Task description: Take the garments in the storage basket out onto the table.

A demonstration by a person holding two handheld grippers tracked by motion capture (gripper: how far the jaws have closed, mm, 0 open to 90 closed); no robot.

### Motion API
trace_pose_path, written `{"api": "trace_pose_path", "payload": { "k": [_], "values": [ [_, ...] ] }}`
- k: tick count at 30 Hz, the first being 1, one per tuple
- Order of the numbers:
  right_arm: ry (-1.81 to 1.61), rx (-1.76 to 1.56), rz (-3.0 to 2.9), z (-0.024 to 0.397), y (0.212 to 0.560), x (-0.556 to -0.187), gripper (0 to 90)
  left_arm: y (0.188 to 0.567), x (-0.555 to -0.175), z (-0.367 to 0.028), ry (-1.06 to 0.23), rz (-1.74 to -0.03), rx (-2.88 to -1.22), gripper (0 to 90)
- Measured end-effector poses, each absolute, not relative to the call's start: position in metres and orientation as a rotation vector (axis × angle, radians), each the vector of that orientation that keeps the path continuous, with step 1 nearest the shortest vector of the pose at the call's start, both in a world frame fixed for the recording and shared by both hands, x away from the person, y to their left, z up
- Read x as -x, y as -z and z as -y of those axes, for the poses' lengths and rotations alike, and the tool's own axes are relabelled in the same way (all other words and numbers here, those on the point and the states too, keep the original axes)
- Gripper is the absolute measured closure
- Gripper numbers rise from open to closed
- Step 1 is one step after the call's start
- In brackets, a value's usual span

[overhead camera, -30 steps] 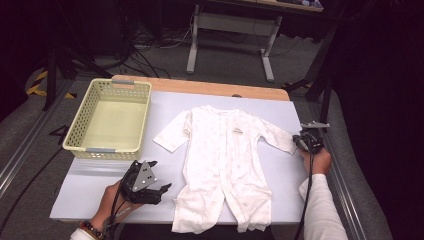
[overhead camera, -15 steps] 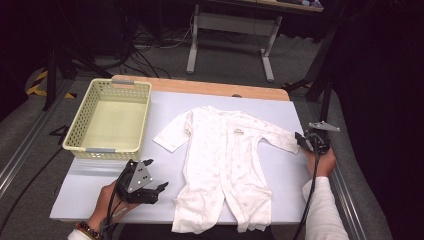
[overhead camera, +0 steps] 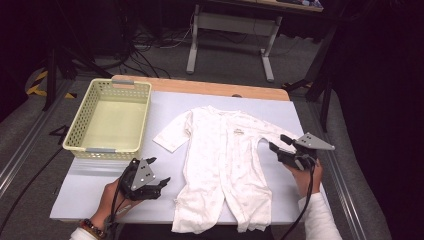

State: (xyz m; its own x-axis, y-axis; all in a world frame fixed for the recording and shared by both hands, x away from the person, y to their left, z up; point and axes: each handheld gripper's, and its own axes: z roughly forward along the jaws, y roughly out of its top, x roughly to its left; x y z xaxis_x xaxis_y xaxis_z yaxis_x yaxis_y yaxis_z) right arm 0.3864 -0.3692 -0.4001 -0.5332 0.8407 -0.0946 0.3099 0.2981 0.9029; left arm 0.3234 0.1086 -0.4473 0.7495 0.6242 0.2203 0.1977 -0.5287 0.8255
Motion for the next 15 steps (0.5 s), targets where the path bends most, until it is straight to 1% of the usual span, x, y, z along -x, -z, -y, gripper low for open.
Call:
{"api": "trace_pose_path", "payload": {
  "k": [1,2,5,6,8,11,14,15],
  "values": [
    [-1.209,-1.011,-2.014,0.365,0.402,-0.383,42.0,0.448,-0.327,-0.104,-0.645,-0.618,-2.104,29.8],
    [-1.212,-0.997,-2.037,0.36,0.403,-0.379,42.0,0.448,-0.333,-0.098,-0.646,-0.615,-2.121,34.1],
    [-1.209,-0.937,-2.101,0.345,0.407,-0.366,43.3,0.45,-0.346,-0.086,-0.672,-0.614,-2.141,41.5],
    [-1.203,-0.914,-2.112,0.342,0.407,-0.363,44.0,0.452,-0.352,-0.083,-0.674,-0.63,-2.147,41.6],
    [-1.209,-0.864,-2.131,0.334,0.407,-0.353,44.5,0.456,-0.364,-0.078,-0.687,-0.648,-2.156,45.7],
    [-1.247,-0.843,-2.173,0.327,0.409,-0.342,43.5,0.462,-0.382,-0.074,-0.68,-0.731,-2.176,46.2],
    [-1.196,-0.804,-2.227,0.318,0.41,-0.334,40.6,0.463,-0.397,-0.071,-0.726,-0.772,-2.175,52.3],
    [-1.183,-0.779,-2.232,0.316,0.409,-0.331,40.0,0.463,-0.4,-0.07,-0.723,-0.777,-2.177,53.8]
  ]
}}
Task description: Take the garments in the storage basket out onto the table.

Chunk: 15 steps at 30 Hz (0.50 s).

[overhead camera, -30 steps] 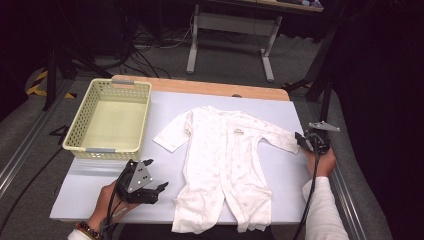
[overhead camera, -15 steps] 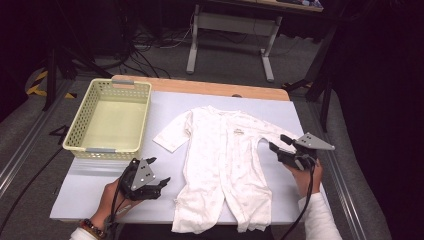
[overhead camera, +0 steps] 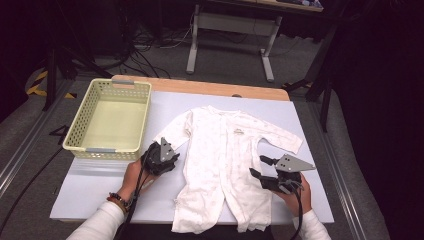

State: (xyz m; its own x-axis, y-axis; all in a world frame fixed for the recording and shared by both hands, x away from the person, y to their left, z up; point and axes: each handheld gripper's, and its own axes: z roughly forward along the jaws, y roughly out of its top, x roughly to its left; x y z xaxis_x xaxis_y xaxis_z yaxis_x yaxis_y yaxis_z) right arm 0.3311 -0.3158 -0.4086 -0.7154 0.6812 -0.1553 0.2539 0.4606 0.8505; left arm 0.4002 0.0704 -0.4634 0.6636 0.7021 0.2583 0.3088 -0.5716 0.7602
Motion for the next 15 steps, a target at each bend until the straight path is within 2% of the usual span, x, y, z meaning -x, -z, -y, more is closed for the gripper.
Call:
{"api": "trace_pose_path", "payload": {
  "k": [5,7,9,11,15],
  "values": [
    [-1.226,-0.739,-2.244,0.311,0.404,-0.327,38.6,0.465,-0.413,-0.064,-0.714,-0.833,-2.212,54.3],
    [-1.217,-0.741,-2.261,0.309,0.406,-0.327,37.3,0.465,-0.415,-0.063,-0.713,-0.852,-2.223,59.5],
    [-1.205,-0.745,-2.273,0.307,0.407,-0.328,36.8,0.466,-0.415,-0.064,-0.707,-0.872,-2.227,68.4],
    [-1.209,-0.736,-2.282,0.304,0.407,-0.327,36.7,0.465,-0.413,-0.066,-0.726,-0.888,-2.257,82.1],
    [-1.219,-0.709,-2.288,0.301,0.406,-0.323,36.7,0.463,-0.411,-0.075,-0.698,-0.902,-2.256,86.9]
  ]
}}
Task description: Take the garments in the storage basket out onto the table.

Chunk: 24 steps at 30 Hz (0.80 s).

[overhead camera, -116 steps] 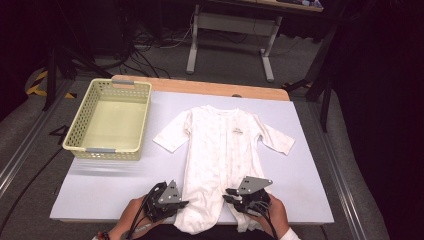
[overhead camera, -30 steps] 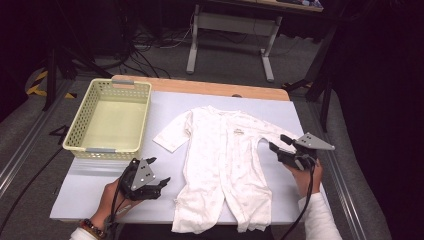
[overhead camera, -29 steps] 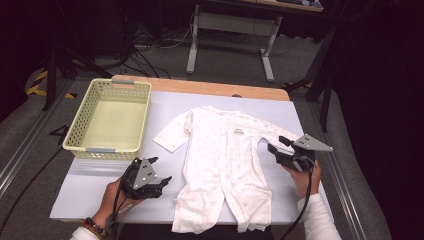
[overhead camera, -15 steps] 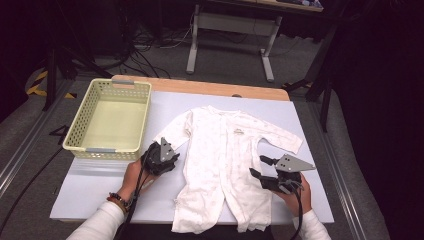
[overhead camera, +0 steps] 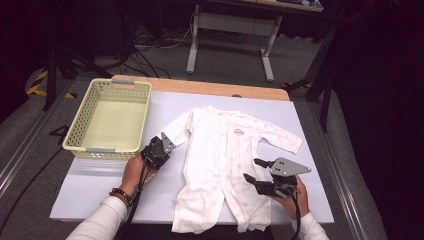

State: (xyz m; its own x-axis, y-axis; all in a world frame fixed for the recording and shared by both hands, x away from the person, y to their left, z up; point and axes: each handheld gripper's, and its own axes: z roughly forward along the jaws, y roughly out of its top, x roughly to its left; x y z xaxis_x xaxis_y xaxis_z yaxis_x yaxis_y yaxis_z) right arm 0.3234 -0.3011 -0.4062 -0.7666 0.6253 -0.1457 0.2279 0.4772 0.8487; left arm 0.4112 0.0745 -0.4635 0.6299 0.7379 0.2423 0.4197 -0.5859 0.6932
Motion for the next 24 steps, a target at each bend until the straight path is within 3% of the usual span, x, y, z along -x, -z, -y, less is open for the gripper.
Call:
{"api": "trace_pose_path", "payload": {
  "k": [9,24],
  "values": [
    [-1.223,-0.708,-2.286,0.298,0.407,-0.321,36.1,0.465,-0.404,-0.079,-0.711,-0.876,-2.25,87.0],
    [-1.202,-0.753,-2.181,0.304,0.419,-0.311,26.7,0.466,-0.404,-0.082,-0.688,-0.868,-2.218,87.0]
  ]
}}
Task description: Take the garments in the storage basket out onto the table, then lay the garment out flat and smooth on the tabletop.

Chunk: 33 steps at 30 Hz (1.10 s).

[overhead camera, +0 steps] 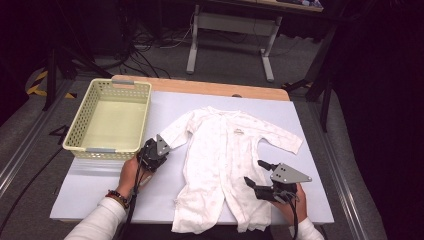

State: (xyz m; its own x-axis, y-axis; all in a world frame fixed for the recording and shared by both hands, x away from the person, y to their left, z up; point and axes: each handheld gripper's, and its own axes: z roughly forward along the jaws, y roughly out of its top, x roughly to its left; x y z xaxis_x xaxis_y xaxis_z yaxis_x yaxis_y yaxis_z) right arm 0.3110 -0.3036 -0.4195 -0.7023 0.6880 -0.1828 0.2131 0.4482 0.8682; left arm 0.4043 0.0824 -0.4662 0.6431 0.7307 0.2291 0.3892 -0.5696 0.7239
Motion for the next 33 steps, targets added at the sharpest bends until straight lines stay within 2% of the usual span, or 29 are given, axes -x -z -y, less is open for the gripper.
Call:
{"api": "trace_pose_path", "payload": {
  "k": [10,16,33],
  "values": [
    [-1.235,-0.768,-2.169,0.3106,0.4212,-0.3055,23.1,0.4671,-0.403,-0.0826,-0.695,-0.862,-2.209,87.0],
    [-1.251,-0.758,-2.14,0.3121,0.4219,-0.3032,14.3,0.4669,-0.4024,-0.084,-0.698,-0.855,-2.197,87.0],
    [-1.221,-0.744,-2.171,0.3055,0.4248,-0.3069,11.1,0.4676,-0.4007,-0.081,-0.752,-0.859,-2.21,87.1]
  ]
}}
